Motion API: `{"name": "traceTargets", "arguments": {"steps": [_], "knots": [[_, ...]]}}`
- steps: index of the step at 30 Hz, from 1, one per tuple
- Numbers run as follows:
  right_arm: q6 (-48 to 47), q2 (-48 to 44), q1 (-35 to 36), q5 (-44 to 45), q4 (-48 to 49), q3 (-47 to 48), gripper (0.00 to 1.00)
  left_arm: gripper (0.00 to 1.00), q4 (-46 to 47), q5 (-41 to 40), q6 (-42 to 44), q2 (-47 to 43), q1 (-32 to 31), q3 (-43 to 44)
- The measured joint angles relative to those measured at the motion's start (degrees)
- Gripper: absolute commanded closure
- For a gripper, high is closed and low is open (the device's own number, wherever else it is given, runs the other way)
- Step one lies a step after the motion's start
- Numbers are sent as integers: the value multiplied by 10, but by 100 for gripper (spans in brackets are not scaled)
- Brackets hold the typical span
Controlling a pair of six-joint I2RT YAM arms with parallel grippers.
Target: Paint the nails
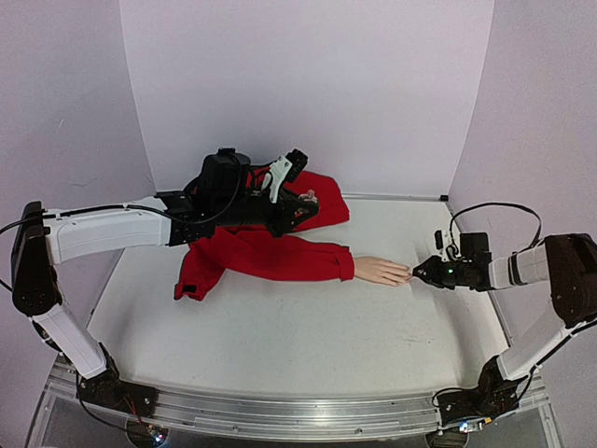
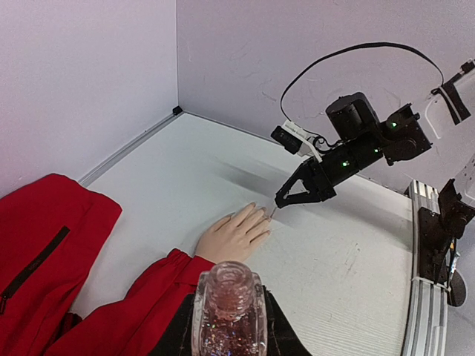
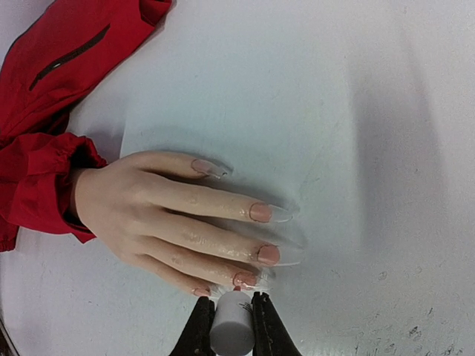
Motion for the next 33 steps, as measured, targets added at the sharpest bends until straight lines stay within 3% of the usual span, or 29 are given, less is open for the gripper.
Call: {"name": "traceTargets", "arguments": {"steps": [33], "knots": [[0, 20, 3, -2, 7, 3, 100, 100, 0, 0, 0, 0, 0, 0]]}}
